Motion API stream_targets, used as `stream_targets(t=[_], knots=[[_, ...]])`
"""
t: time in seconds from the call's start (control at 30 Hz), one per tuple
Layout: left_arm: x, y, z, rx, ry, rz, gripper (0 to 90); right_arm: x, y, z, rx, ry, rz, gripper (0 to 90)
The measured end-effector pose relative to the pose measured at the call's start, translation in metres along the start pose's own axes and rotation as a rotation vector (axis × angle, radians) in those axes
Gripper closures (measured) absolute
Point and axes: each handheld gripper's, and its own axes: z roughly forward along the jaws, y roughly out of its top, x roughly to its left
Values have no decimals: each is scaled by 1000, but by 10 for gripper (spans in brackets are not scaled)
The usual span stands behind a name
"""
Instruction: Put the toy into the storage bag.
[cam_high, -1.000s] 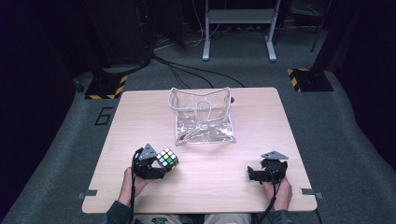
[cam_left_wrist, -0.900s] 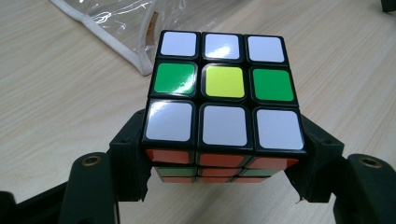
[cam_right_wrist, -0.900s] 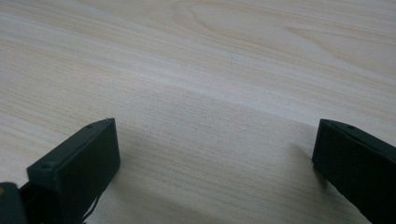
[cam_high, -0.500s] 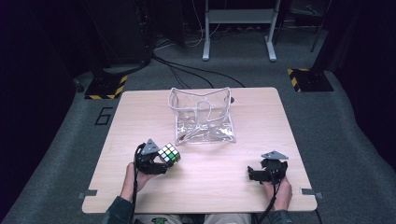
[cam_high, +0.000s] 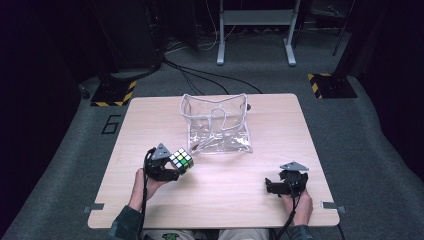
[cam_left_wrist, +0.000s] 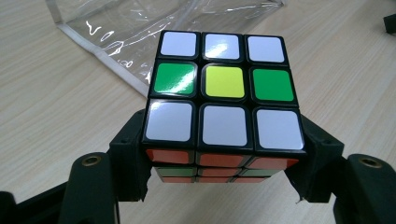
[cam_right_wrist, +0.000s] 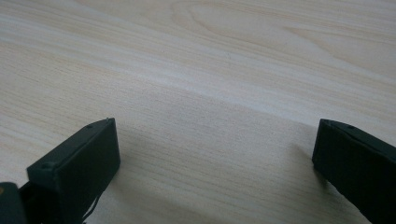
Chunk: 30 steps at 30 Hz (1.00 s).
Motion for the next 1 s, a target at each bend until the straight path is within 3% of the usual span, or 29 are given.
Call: stream_targets(t=[1.0], knots=[[9,36,-2,-15,2,9,336,0,0,0,0,0,0,0]])
